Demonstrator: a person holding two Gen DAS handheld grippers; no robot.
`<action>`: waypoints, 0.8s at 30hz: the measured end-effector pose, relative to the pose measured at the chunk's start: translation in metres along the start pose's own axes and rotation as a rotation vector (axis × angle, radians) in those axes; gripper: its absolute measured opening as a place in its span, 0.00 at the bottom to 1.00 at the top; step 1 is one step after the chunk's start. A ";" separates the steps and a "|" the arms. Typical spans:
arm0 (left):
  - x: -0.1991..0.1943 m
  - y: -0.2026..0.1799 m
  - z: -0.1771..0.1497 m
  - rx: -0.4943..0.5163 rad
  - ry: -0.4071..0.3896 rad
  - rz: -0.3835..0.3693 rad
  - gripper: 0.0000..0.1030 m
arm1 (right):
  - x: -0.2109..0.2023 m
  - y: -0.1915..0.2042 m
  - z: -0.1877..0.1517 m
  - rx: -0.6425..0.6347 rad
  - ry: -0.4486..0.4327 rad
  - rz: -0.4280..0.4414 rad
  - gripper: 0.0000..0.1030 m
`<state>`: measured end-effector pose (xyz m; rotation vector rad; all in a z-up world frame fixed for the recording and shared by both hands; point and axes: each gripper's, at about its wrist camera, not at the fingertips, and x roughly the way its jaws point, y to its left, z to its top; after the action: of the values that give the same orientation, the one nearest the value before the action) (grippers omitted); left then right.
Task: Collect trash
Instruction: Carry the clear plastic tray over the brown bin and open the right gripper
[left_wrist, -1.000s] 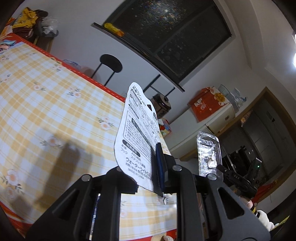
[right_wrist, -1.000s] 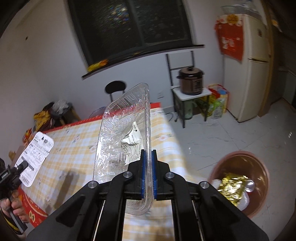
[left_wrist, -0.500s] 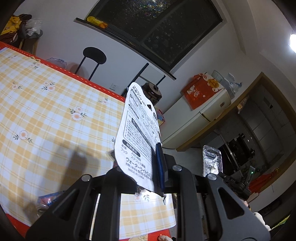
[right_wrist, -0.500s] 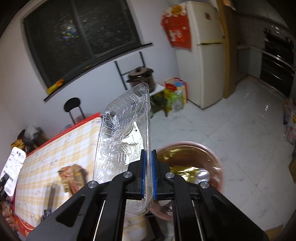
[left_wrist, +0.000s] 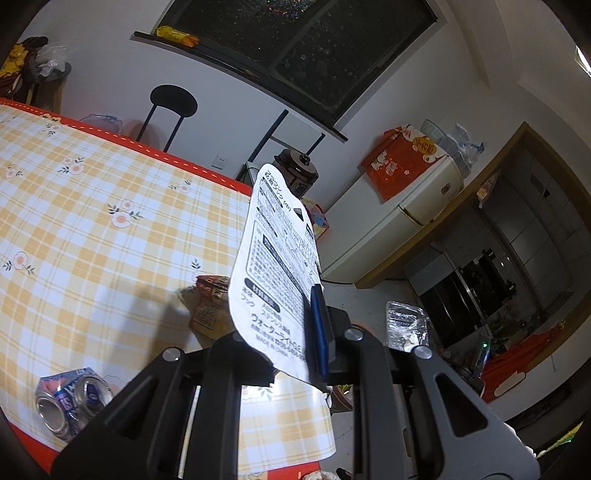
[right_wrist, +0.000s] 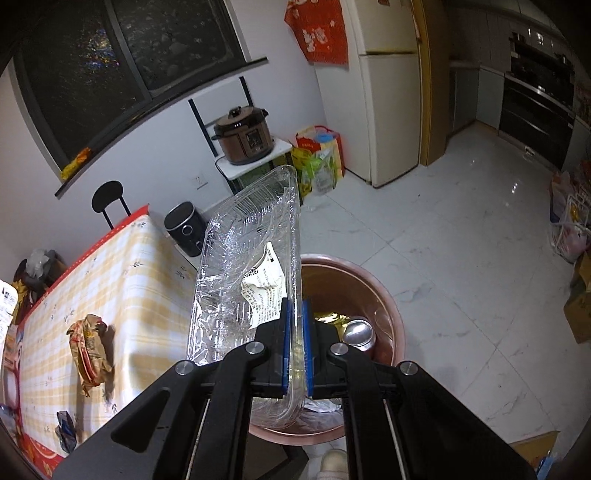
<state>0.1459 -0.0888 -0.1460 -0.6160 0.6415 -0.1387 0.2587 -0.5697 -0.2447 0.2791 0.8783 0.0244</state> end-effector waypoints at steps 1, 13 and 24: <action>0.001 -0.002 -0.001 0.003 0.003 0.000 0.18 | 0.004 -0.001 0.000 0.002 0.011 0.005 0.09; 0.029 -0.044 -0.005 0.084 0.070 -0.044 0.18 | -0.004 -0.009 -0.003 0.053 -0.005 0.053 0.72; 0.081 -0.100 -0.016 0.199 0.186 -0.161 0.18 | -0.063 -0.027 0.003 0.104 -0.096 0.024 0.95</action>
<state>0.2070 -0.2026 -0.1407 -0.4653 0.7465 -0.4095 0.2178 -0.6047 -0.2021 0.3850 0.7818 -0.0120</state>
